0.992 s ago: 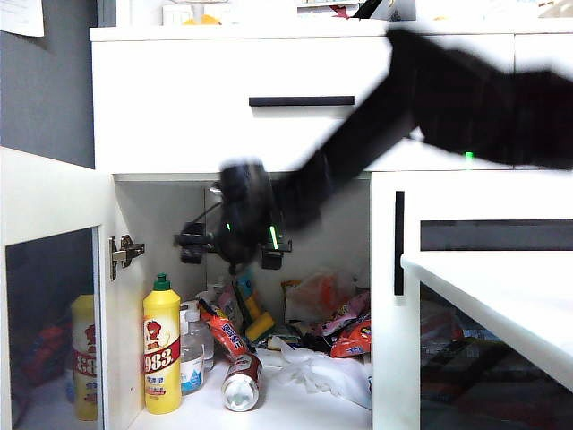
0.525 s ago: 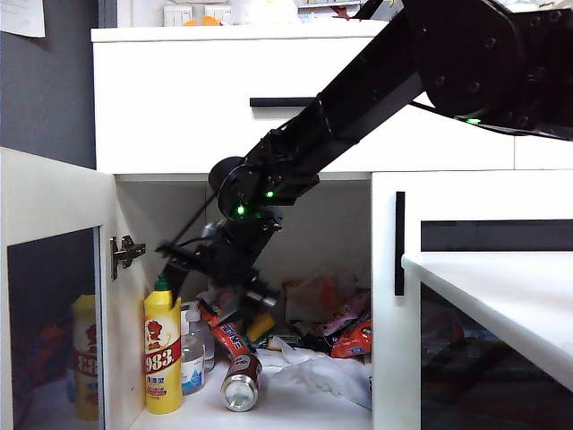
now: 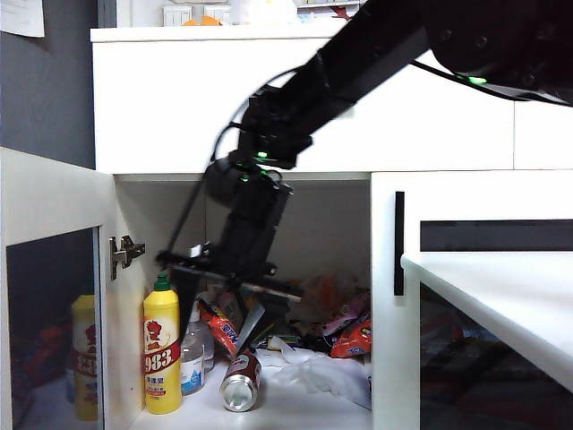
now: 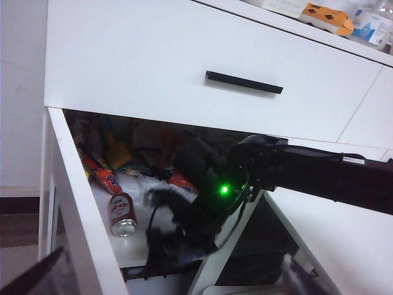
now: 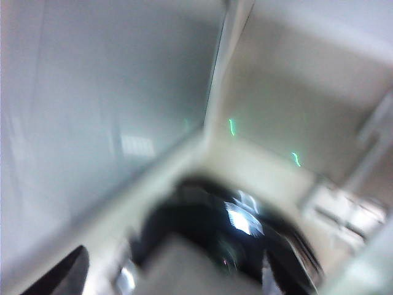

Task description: Open the left door of the white cabinet, pick up a can of beverage from the table on the right, place it inside the cabinet, and finally close the cabinet door.

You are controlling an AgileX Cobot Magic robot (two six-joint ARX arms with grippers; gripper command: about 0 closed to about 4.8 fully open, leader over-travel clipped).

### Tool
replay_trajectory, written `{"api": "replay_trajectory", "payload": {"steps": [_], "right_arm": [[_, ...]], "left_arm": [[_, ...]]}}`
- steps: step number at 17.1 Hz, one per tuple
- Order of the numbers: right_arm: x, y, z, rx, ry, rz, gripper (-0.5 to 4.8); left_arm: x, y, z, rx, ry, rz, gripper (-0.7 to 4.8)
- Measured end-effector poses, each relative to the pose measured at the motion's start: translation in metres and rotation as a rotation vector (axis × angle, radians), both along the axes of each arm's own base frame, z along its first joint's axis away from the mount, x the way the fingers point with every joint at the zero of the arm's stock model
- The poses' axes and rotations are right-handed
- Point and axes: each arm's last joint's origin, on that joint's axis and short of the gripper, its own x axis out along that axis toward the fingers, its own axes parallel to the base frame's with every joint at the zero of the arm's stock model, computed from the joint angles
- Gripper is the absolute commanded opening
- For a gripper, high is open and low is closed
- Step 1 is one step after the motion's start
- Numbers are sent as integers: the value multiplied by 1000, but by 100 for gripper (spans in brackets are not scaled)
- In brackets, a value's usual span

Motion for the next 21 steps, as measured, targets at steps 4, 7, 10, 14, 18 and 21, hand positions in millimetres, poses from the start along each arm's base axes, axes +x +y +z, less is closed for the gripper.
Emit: {"api": "replay_trajectory", "payload": {"steps": [4, 7, 10, 14, 18, 21], "right_arm": [[-41, 6, -2, -190, 150, 214, 358], [-49, 3, 41, -201, 75, 243, 290], [-58, -10, 121, -143, -102, 225, 291], [-112, -65, 276, -27, -466, 172, 291], [-217, -169, 405, 70, -864, 4, 288], [-325, -273, 462, 229, -1134, -147, 261]], "left_arm": [[-1, 1, 1, -4, -3, -1, 479], [-5, 5, 3, -28, -30, -3, 479], [-10, 9, 5, -54, -58, -3, 479], [-11, 9, 5, -56, -61, -37, 479], [-11, 8, 3, -43, -48, -46, 479], [-11, 8, 2, -33, -36, -50, 386]]}}
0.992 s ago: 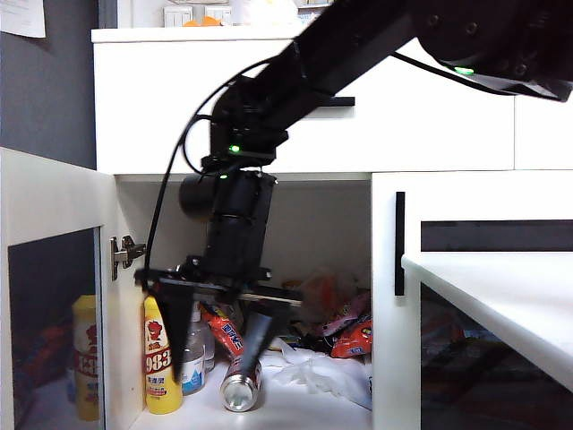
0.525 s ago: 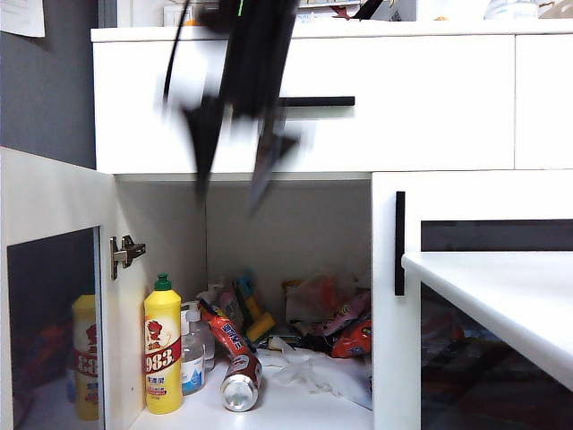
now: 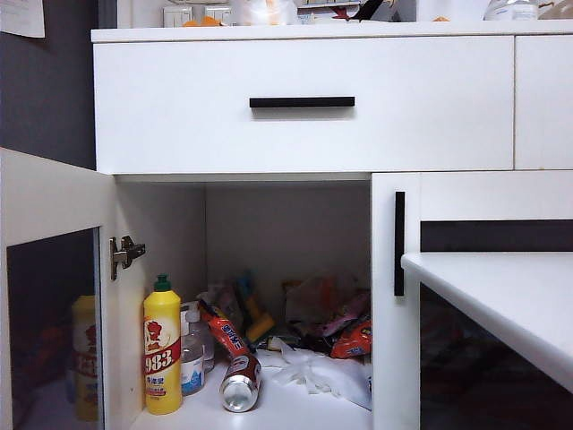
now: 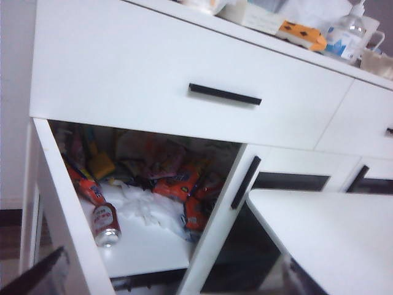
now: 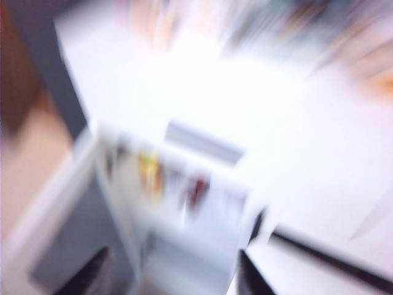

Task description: Open the left door of the white cabinet, pick up a can of beverage from the table on the right, place it inside the cabinet, and finally close the cabinet door.

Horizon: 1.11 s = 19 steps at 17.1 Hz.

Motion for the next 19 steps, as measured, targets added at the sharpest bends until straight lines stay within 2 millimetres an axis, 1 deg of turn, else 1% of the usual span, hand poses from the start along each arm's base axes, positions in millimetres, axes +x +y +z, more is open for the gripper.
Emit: {"api": "replay_trajectory", "payload": {"steps": [1, 2, 3, 4, 5, 6, 7, 8, 9, 10, 11, 13, 14, 15, 16, 17, 18, 19], "right_arm": [[-25, -23, 5, 41, -53, 1, 261], [-44, -41, 7, 66, -94, 3, 260], [-74, -69, 8, 98, -166, 7, 260], [-90, -83, 6, 113, -203, 6, 260], [-112, -104, 0, 129, -247, 7, 260], [-127, -117, -6, 141, -269, 6, 260], [-137, -127, -14, 149, -280, 5, 260], [-143, -133, -22, 145, -277, 2, 256], [-147, -137, -33, 129, -263, -9, 195], [-149, -140, -49, 102, -235, -24, 133], [-149, -140, -62, 73, -206, -29, 102], [-134, -127, -96, 6, -120, -23, 100], [-119, -112, -118, -27, -62, -16, 70], [-107, -100, -133, -34, -38, 11, 37], [-95, -87, -148, -35, -19, 56, 31], [-85, -76, -159, -3, -40, 96, 30], [-70, -59, -176, 40, -57, 154, 17], [-53, -41, -188, 92, -69, 204, -6]], "left_arm": [[0, -1, -1, 7, 7, -19, 348], [0, -1, -2, 16, 15, -35, 269], [-1, -2, -5, 33, 35, -62, 221], [-1, -2, -6, 42, 45, -71, 131], [-1, -2, -8, 56, 61, -77, 65], [-1, -2, -10, 67, 73, -84, 5], [-1, -2, -10, 71, 79, -85, -5], [-1, -2, -11, 75, 84, -85, -6], [-1, -2, -12, 86, 97, -83, -6], [-1, -1, -16, 109, 123, -60, -6], [-1, 0, -19, 120, 150, -21, -6], [1, 3, -24, 111, 199, 110, -6], [3, 3, -27, 98, 210, 152, -6], [5, 1, -31, 93, 226, 160, -6], [9, -3, -38, 104, 249, 150, -6], [13, -8, -43, 118, 274, 121, -6], [17, -13, -45, 105, 293, 95, -6], [21, -17, -46, 105, 313, 90, -6]]}}
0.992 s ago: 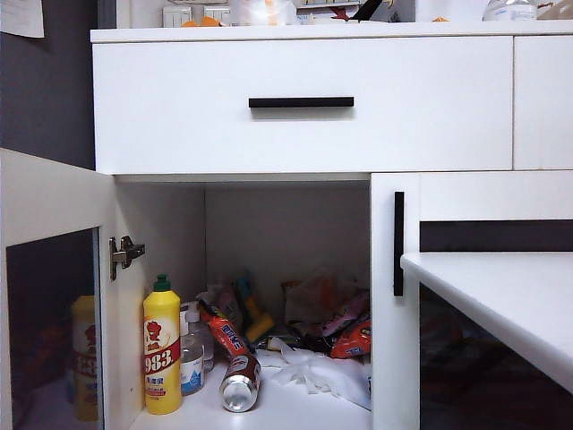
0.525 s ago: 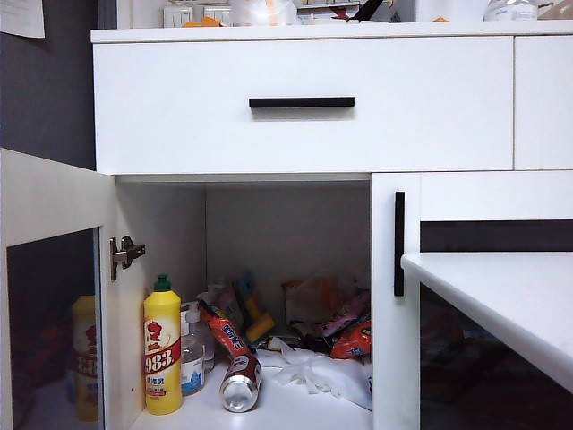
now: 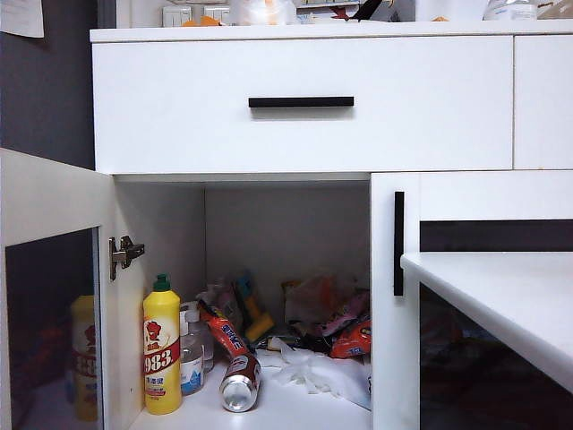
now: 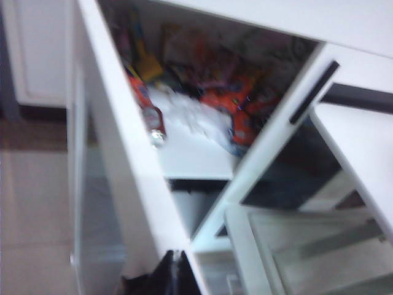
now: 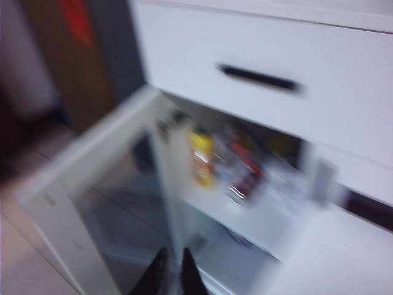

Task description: Open the left door of the white cabinet, pick up a can of beverage from the table on the right, place it inside the cabinet, and finally close the cabinet door.

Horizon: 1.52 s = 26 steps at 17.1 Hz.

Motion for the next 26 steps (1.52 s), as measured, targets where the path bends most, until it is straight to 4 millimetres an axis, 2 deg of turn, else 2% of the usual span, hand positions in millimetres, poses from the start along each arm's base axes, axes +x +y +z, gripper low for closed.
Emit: {"api": "replay_trajectory", "payload": {"steps": [2, 5, 8, 10, 15, 18, 20, 23, 25, 26], "right_arm": [[28, 30, -15, 94, -67, 80, -6], [49, 52, -21, 86, -20, 137, -6], [57, 62, -25, 70, 19, 196, -6], [57, 61, -25, 70, 18, 193, -6], [57, 61, -25, 71, 16, 193, -5], [57, 61, -25, 68, 12, 191, -6], [58, 60, -25, 54, -4, 180, -6], [59, 53, -23, 58, -16, 132, -6], [60, 50, -23, 62, -24, 105, -6], [62, 46, -23, 58, -22, 63, -6]], "left_arm": [[13, -10, -9, 82, 75, 39, -6], [23, -16, -11, 139, 76, 133, -6], [38, -28, -18, 222, 120, 184, -6], [47, -36, -21, 232, 131, 183, -6], [74, -68, -27, 114, 131, 0, -6], [90, -85, -28, 33, 71, -59, -6], [106, -98, -38, 22, 46, -126, -6], [138, -110, -51, 2, 50, -145, -6], [161, -119, -52, -7, 32, -145, -6], [181, -128, -51, 17, 17, -162, -6]]}}
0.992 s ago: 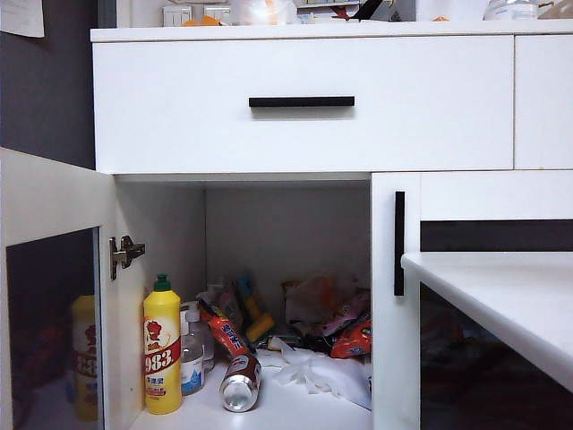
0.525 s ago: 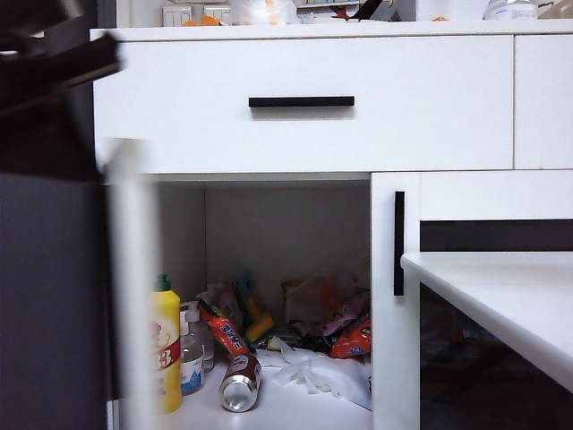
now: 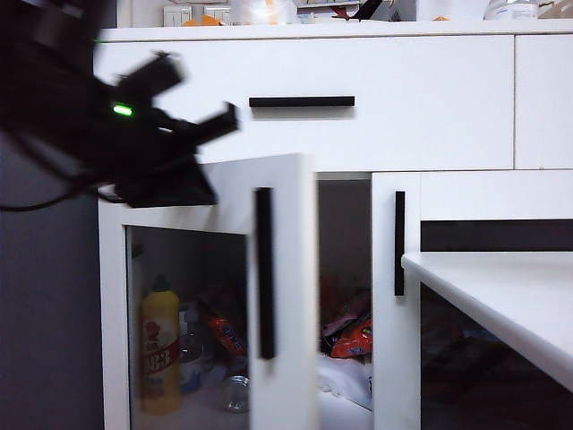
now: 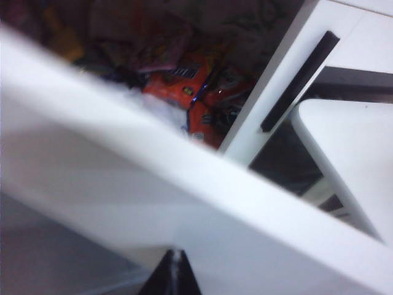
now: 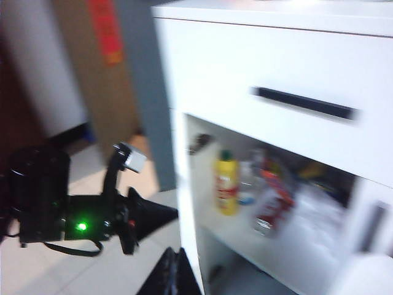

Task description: Open the left door of the white cabinet, pick up a can of beverage from the table on the right, place it inside the cabinet, and finally close the cabinet door.

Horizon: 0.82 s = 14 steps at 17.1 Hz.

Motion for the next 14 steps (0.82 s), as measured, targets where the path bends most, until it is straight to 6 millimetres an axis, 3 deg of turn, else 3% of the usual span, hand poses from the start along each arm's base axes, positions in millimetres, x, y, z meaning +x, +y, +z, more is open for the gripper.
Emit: {"api": "replay_trajectory", "payload": {"steps": [8, 14], "right_arm": [[6, -10, -7, -44, 56, -99, -5], [6, -11, -7, -77, 27, -104, -5]], "left_arm": [[74, -52, -4, 39, -65, -79, -6], [118, -73, -1, 48, -153, -83, -6]]}}
